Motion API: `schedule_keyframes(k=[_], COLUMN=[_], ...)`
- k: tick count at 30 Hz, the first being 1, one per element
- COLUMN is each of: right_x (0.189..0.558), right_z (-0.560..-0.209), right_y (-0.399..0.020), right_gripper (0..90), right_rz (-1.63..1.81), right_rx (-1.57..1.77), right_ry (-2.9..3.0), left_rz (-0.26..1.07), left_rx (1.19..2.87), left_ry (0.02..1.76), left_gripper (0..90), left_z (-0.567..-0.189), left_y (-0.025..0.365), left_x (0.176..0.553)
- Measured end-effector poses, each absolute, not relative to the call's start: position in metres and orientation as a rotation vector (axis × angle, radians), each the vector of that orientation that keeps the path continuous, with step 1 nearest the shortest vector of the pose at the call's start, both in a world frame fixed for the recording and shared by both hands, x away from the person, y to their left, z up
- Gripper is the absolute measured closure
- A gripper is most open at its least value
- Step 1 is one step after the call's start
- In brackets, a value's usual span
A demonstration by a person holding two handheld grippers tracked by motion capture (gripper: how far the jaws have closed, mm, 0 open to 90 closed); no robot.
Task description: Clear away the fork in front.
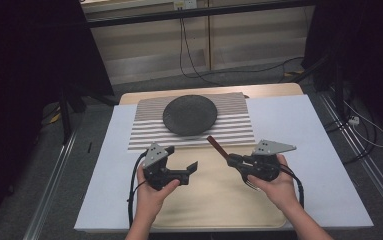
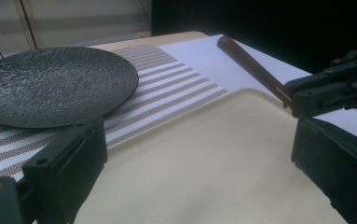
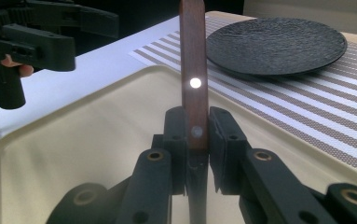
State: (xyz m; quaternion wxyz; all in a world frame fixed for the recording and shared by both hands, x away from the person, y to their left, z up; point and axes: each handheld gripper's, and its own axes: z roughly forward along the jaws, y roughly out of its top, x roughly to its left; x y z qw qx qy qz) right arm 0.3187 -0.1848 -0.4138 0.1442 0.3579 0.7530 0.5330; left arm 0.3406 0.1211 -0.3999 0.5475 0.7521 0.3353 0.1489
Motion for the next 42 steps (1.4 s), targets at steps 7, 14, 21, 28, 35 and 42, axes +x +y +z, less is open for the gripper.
schedule_keyframes(k=[7, 14, 21, 28, 35, 42], right_x=[0.318, 0.317, 0.317, 0.317, 0.317, 0.316], right_z=[-0.415, -0.415, -0.416, -0.416, -0.414, -0.413], right_y=[-0.176, -0.169, -0.165, -0.162, -0.161, -0.159], right_gripper=[78.4, 78.3, 78.3, 78.3, 78.2, 76.5], right_rz=[1.547, 1.558, 1.548, 1.55, 1.581, 1.619], right_rx=[1.017, 0.997, 0.988, 0.972, 0.96, 0.95], right_ry=[2.171, 2.176, 2.184, 2.195, 2.192, 2.173], left_rz=[0.328, 0.286, 0.233, 0.183, 0.051, -0.093], left_rx=[1.78, 1.761, 1.755, 1.7, 1.629, 1.556], left_ry=[0.796, 0.794, 0.808, 0.849, 0.838, 0.855], left_gripper=[3.7, 7.5, 15.0, 28.6, 69.7, 80.9], left_z=[-0.4, -0.399, -0.4, -0.402, -0.405, -0.397], left_y=[0.108, 0.097, 0.088, 0.081, 0.074, 0.074], left_x=[0.345, 0.348, 0.349, 0.352, 0.354, 0.356])
